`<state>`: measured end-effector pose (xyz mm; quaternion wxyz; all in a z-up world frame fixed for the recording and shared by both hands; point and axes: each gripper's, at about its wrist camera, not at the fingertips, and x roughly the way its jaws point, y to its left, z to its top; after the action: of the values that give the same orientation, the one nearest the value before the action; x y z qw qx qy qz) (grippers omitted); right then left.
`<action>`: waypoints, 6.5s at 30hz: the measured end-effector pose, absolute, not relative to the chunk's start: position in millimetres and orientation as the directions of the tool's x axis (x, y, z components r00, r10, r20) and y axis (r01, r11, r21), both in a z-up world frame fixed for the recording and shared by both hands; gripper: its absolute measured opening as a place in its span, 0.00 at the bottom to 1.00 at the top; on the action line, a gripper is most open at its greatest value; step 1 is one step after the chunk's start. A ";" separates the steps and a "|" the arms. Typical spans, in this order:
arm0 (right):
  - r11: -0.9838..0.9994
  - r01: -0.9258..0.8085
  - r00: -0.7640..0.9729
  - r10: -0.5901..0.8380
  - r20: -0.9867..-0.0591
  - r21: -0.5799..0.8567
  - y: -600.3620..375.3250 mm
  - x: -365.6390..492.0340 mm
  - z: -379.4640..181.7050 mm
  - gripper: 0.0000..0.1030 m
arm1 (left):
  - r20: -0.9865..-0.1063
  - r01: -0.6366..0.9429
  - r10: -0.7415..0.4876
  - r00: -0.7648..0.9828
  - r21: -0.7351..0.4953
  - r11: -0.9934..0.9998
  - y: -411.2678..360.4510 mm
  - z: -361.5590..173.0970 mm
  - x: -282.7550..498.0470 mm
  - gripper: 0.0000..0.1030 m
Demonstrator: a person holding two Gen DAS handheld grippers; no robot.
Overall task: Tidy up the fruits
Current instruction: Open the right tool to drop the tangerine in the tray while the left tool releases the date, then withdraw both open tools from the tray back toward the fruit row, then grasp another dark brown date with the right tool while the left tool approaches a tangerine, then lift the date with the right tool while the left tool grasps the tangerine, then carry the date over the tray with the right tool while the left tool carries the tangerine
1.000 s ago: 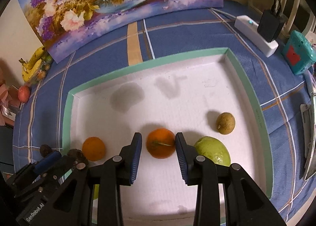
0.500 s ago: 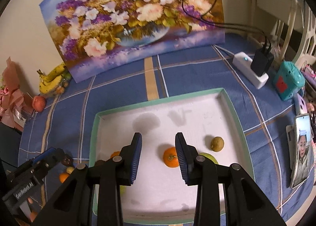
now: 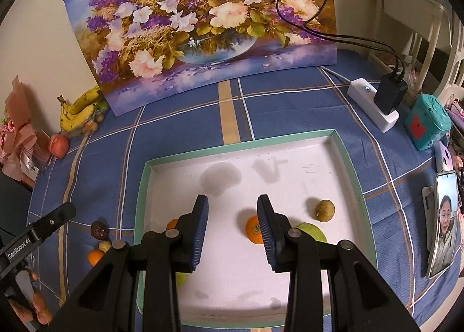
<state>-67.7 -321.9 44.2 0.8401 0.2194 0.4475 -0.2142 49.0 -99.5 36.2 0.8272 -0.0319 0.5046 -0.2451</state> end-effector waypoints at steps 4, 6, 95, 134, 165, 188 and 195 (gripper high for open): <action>0.814 0.554 0.503 -0.161 -0.849 0.174 -321.4 -66.0 43.9 0.35 | -0.835 0.346 -0.412 0.366 -0.289 0.893 -95.9 30.5 52.5 0.67; 0.816 0.552 0.501 -0.160 -0.850 0.171 -321.2 -65.1 43.8 0.35 | -0.839 0.338 -0.404 0.364 -0.285 0.897 -94.4 27.6 53.2 0.68; 0.952 0.146 0.395 0.194 -0.898 0.270 -155.5 9.4 -15.9 0.82 | -0.922 0.135 -0.071 0.379 -0.020 0.991 43.8 -6.6 57.0 0.99; 0.958 0.056 0.320 0.251 -0.914 0.283 -127.5 6.4 -32.9 0.57 | -0.922 0.199 -0.068 0.381 0.010 0.980 19.6 -10.1 54.6 1.00; 0.879 0.421 0.481 -0.005 -0.877 0.226 -255.7 -48.5 13.1 0.56 | -0.925 0.313 -0.316 0.212 -0.242 0.919 -57.8 -37.6 44.4 0.72; 0.845 0.456 0.507 0.009 -0.862 0.278 -275.3 -59.3 15.3 0.57 | -0.890 0.368 -0.391 0.236 -0.291 0.883 -66.1 -14.4 34.4 0.39; 0.793 0.544 0.532 -0.072 -0.844 0.275 -307.2 -81.3 28.4 0.57 | -0.843 0.477 -0.488 0.225 -0.342 0.810 -94.5 7.4 7.7 0.39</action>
<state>-81.3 -307.2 28.4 0.8344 0.2637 0.4474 -0.1846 7.7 -94.5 7.4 0.7826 -0.0053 0.5408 -0.3083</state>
